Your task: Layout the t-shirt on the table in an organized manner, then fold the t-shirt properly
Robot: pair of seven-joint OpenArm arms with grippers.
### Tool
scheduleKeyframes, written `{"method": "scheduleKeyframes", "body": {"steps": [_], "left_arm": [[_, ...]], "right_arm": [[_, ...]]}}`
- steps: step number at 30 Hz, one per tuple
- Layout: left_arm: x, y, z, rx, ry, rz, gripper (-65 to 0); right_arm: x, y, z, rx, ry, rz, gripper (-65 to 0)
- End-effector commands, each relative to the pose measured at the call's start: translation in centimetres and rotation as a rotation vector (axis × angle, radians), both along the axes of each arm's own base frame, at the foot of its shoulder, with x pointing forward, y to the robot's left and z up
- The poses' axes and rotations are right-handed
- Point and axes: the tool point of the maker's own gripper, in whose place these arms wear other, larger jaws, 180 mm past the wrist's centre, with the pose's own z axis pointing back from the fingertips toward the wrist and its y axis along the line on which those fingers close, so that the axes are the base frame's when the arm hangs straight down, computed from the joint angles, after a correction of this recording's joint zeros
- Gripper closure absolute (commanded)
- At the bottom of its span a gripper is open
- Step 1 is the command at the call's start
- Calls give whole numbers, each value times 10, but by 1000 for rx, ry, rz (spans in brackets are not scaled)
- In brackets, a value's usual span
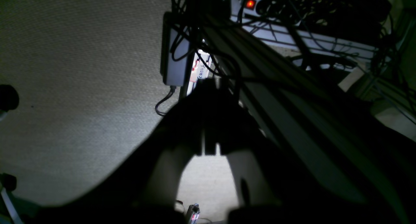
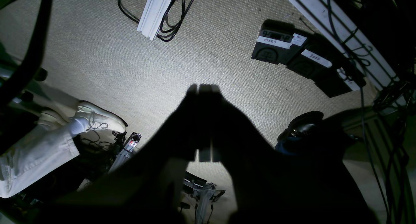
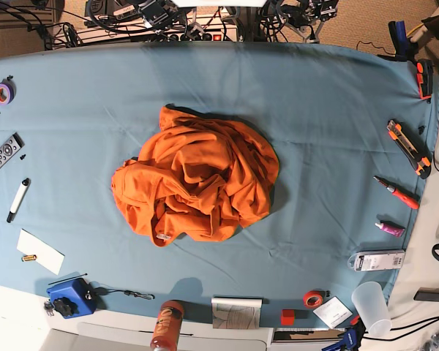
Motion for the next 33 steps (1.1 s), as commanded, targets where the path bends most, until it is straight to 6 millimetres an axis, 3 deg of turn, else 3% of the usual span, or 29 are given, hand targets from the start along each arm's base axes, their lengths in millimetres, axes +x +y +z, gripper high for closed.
{"method": "scheduleKeyframes", "body": {"steps": [1,19,26,33], "left_arm": [[2,-1,1,-8,-10,3,0],[1,-1,1,-11,-10,2,0],[-10,-9,7,-102,-29,-30,0],[-37,13,15,-62,-37,-66,0]], "right_arm": [[-1,-1,1,2,8,3,0],[-2,-1,1,1,10,3,0],[-7,-26,2,-47,32,11,0],[-23,-56,10,-91,76,-52,0]]}}
